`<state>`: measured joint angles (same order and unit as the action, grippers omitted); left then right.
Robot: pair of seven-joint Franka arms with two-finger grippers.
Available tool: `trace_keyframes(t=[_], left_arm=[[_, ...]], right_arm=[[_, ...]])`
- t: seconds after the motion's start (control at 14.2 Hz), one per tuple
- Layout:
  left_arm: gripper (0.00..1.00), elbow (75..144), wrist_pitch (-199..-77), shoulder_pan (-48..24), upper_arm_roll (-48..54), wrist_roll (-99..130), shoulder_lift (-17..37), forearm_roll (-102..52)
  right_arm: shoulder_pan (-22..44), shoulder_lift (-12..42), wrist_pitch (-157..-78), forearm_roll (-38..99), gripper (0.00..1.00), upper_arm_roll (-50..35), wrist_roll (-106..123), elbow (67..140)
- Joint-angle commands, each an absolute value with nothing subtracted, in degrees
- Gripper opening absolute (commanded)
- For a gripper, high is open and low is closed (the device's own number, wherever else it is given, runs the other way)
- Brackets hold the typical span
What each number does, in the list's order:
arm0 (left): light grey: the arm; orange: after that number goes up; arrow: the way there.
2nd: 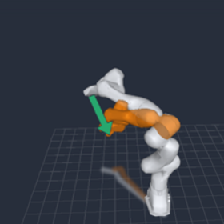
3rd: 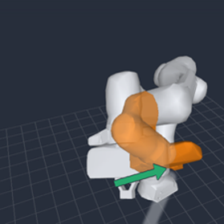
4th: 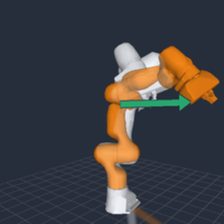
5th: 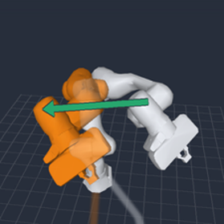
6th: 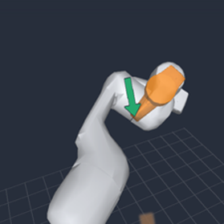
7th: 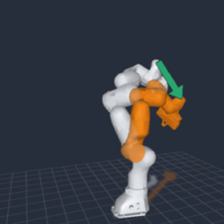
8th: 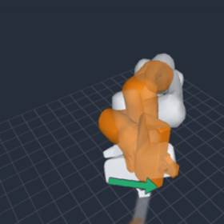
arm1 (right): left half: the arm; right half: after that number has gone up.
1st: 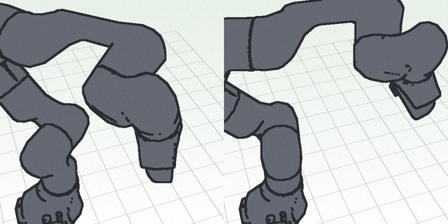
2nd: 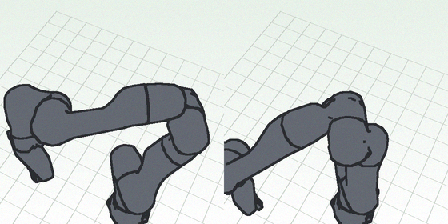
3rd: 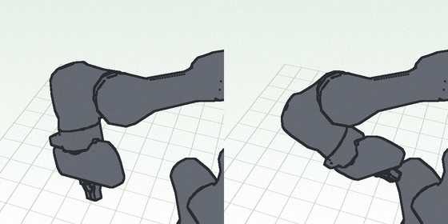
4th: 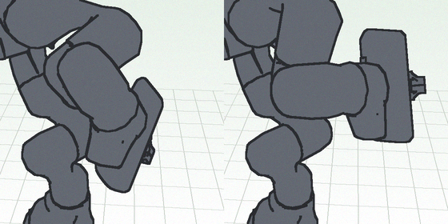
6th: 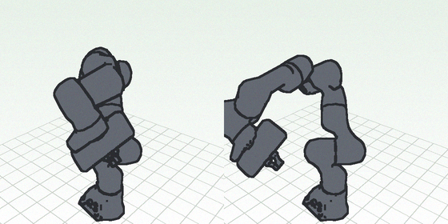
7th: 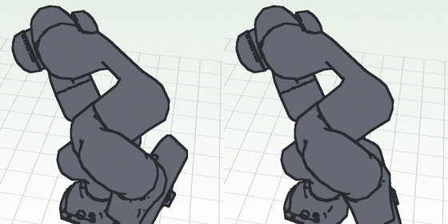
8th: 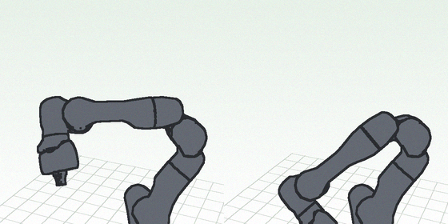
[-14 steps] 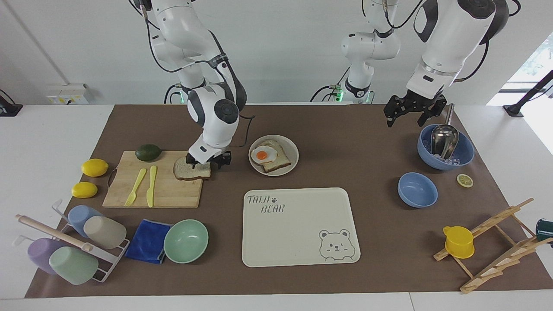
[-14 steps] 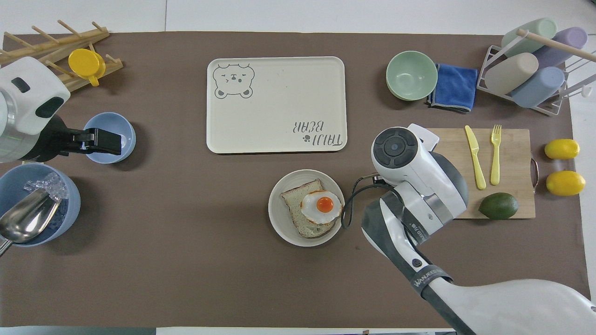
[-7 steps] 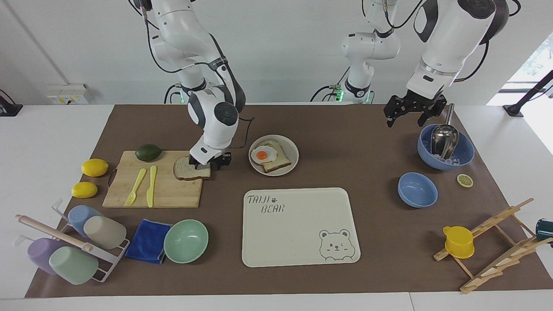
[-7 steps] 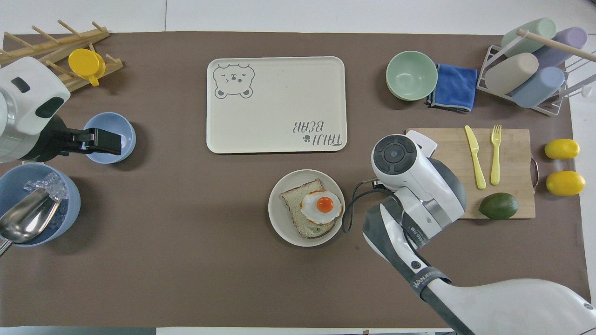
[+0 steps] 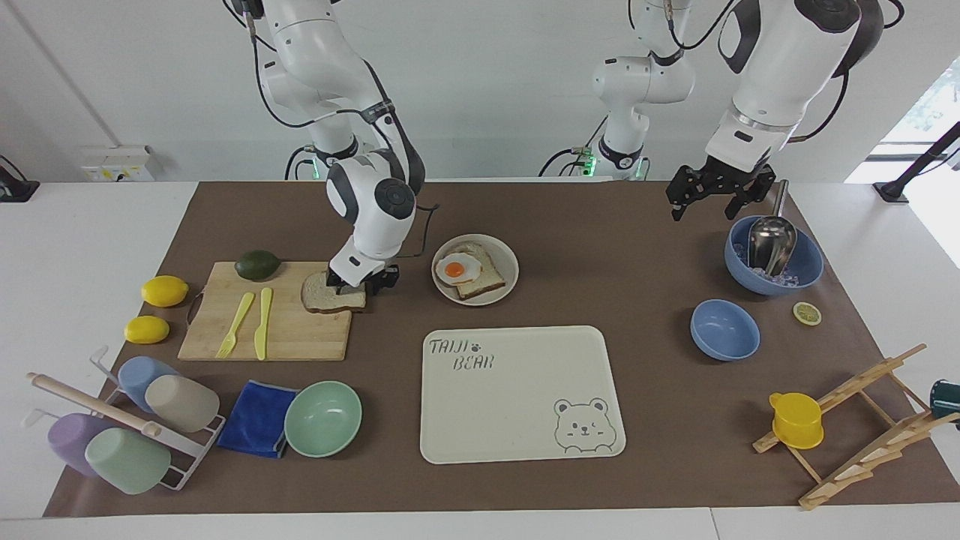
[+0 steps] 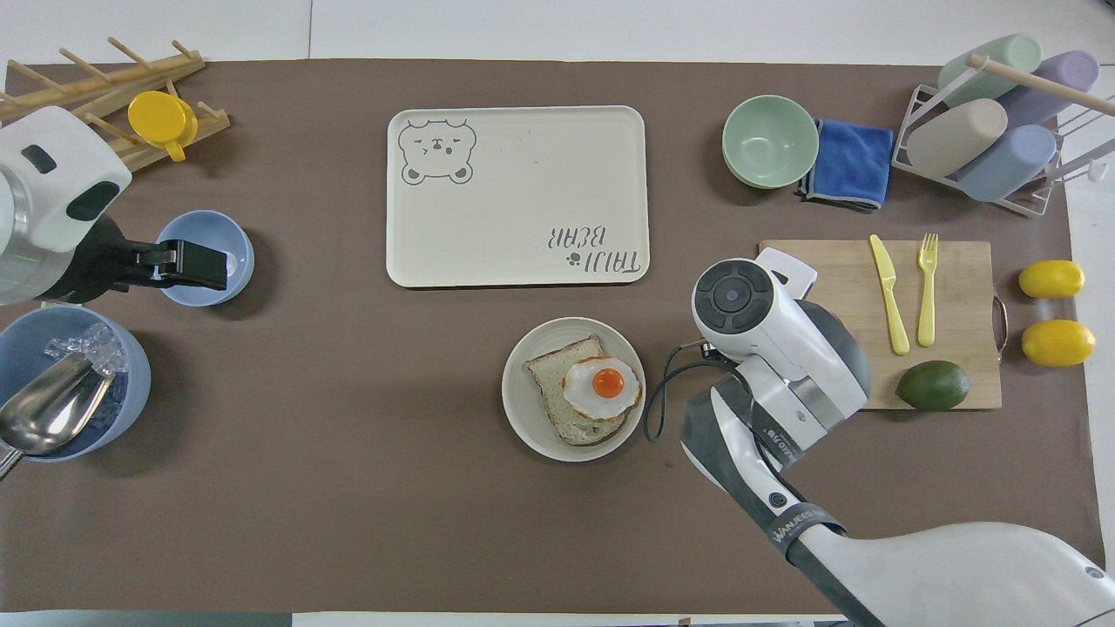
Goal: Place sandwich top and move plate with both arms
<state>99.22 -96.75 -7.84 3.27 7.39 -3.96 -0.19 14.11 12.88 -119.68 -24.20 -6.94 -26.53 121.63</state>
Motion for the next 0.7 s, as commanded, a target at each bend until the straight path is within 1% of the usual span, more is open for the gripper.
trace_keyframes(t=[0.0,0.14,0.21,0.35,0.49,0.63], left_arm=[[1.0,99.05,-96.24,-7.38,3.52,6.94,-4.48,0.79],[1.0,99.05,-96.24,-7.3,3.52,7.03,-4.48,0.79],[1.0,99.05,-96.24,-7.29,3.52,6.94,-4.48,0.79],[1.0,99.05,-96.24,-7.38,3.52,6.94,-4.48,0.79],[1.0,99.05,-96.24,-7.29,3.52,7.03,-4.48,0.79],[1.0,99.05,-96.24,-7.29,3.52,7.03,-4.48,0.79]], right_arm=[[13.27,12.39,-120.41,-26.63,0.65,-7.56,-27.86,122.61],[13.27,12.39,-120.5,-26.54,0.5,-7.56,-28.04,122.7],[13.27,12.39,-120.41,-26.54,0.41,-7.56,-28.47,122.7],[13.88,12.39,-120.06,-26.54,0.0,-7.65,-28.91,122.61],[14.06,12.57,-118.49,-26.63,0.0,-7.82,-28.92,121.21],[14.06,13.44,-112.45,-26.37,0.0,-11.14,-28.92,116.57]])
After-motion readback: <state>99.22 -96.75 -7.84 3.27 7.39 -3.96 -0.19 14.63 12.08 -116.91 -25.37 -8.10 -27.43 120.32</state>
